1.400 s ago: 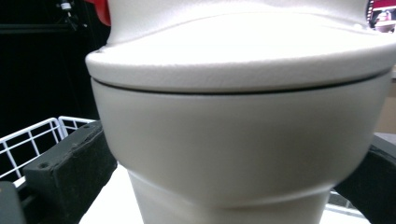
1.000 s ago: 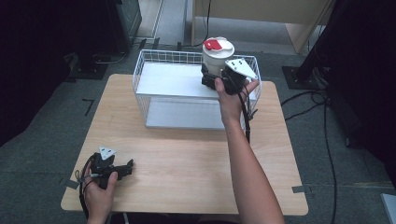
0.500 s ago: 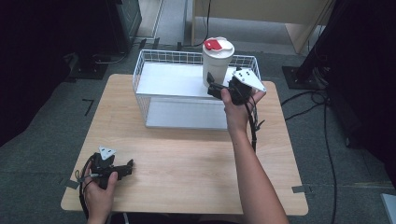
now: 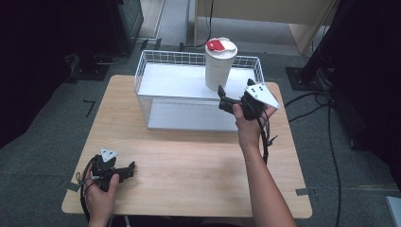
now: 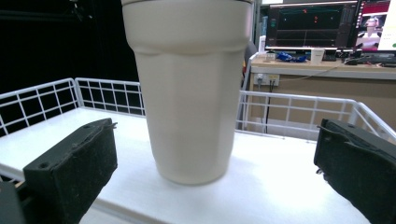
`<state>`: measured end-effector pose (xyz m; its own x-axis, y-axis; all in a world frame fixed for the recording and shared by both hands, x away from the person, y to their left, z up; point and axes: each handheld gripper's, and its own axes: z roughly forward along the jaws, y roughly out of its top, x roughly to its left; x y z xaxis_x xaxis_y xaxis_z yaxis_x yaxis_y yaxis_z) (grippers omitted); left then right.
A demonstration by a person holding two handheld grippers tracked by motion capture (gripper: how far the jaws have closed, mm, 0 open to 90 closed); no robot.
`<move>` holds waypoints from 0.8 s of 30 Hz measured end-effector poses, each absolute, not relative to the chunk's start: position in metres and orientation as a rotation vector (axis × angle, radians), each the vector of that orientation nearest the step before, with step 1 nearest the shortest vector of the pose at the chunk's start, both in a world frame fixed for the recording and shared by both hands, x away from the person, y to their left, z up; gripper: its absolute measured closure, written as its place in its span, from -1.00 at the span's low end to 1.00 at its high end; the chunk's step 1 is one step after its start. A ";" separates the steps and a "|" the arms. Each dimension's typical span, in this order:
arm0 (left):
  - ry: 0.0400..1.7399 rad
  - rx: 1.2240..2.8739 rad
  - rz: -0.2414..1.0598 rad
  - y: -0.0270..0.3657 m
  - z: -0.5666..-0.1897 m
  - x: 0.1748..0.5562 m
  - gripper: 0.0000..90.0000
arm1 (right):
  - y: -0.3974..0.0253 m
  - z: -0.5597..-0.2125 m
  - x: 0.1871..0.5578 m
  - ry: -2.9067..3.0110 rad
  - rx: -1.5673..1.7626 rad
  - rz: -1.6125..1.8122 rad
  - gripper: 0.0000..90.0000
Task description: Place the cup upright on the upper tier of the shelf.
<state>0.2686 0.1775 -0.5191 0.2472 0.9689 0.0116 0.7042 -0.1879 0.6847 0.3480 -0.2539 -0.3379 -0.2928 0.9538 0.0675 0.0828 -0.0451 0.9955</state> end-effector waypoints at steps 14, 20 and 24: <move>1.519 1.966 0.613 0.178 -0.519 0.269 -1.00 | -0.285 -0.355 0.320 1.437 1.178 1.393 -1.00; 1.519 1.967 0.613 0.178 -0.519 0.269 -1.00 | -0.298 -0.364 0.309 1.426 1.208 1.376 -1.00; 1.519 1.967 0.613 0.178 -0.519 0.269 -1.00 | -0.306 -0.370 0.302 1.429 1.214 1.356 -1.00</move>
<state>0.2686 0.1776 -0.5190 0.2480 0.9687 0.0115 0.7054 -0.1887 0.6832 0.3020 -0.3063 -0.3705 -0.2153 0.9747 0.0605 0.1116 -0.0370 0.9931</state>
